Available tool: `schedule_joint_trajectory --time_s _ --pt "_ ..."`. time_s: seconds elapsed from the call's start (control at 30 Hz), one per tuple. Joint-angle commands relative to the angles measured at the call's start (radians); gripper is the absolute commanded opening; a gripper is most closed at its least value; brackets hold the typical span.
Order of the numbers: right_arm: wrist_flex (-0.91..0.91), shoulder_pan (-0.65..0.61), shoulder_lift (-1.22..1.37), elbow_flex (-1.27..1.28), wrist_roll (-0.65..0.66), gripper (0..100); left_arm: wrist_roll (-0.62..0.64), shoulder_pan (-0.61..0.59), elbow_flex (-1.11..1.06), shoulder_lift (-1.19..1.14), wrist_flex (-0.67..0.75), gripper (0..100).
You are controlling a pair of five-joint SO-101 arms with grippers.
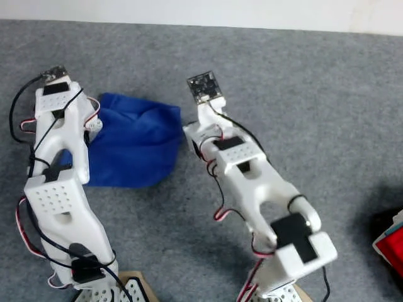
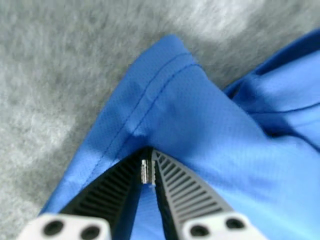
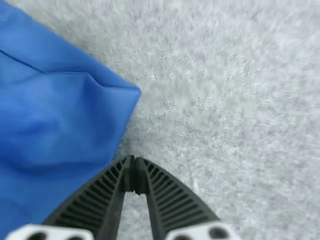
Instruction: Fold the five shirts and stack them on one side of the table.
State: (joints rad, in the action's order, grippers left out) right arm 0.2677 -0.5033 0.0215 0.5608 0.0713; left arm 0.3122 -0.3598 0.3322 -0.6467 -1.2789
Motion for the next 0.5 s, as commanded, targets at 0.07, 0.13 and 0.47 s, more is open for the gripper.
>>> schedule_joint_trajectory --time_s 0.07,0.13,0.47 --pt "0.005 -0.102 -0.14 0.079 0.005 19.6 0.0 0.033 0.309 0.028 -0.224 1" --pt "0.007 -0.128 -0.142 0.097 0.005 27.0 -0.008 0.024 0.39 0.038 -0.308 1" --pt "0.004 -0.197 0.031 -0.028 -0.224 28.2 -0.087 -0.134 0.417 0.028 -0.453 1"
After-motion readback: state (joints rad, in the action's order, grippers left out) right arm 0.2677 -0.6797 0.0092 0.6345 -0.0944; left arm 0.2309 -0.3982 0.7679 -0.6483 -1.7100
